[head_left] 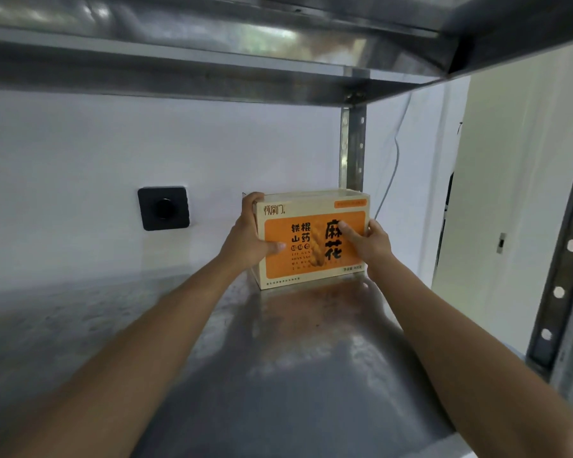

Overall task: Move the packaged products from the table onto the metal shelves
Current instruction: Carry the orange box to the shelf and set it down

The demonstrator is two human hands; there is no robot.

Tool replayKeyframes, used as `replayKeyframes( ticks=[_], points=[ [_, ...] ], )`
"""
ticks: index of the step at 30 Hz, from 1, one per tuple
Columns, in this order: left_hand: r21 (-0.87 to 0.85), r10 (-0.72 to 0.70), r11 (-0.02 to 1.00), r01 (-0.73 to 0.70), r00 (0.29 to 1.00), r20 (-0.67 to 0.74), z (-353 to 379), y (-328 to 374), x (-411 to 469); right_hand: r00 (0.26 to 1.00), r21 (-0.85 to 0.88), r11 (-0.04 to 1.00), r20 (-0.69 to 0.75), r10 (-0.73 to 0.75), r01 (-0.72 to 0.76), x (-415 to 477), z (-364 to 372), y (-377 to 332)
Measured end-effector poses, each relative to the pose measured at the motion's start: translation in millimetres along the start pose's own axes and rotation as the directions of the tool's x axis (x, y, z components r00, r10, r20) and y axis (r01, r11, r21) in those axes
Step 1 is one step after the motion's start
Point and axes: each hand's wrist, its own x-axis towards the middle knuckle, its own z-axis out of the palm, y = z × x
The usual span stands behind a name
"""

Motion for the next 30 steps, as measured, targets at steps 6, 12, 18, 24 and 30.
replayKeyframes(
  ticks=[6,12,18,24,30],
  points=[
    [0.024,0.000,1.000,0.001,1.000,-0.025,5.3,-1.3,5.3,0.998,0.053,0.998,0.040,0.039,-0.041,10.2,-2.1,1.7],
    [0.022,-0.016,1.000,0.017,1.000,-0.025,5.8,0.1,6.2,0.997,0.038,0.998,0.053,0.051,-0.053,16.7,-4.6,3.2],
    [0.031,-0.032,0.999,0.031,0.999,0.016,1.6,4.6,1.8,0.984,-0.029,0.992,0.124,0.124,-0.121,15.7,-19.5,-8.8],
    [-0.002,-0.074,0.997,0.075,0.995,0.064,1.7,11.7,0.8,0.975,-0.130,0.976,0.119,0.190,-0.174,16.0,-29.1,-17.4],
    [-0.044,-0.096,0.994,0.099,0.993,0.066,5.2,14.1,2.2,0.984,-0.055,0.988,0.098,0.149,-0.144,12.5,-23.9,-10.8]
  ],
)
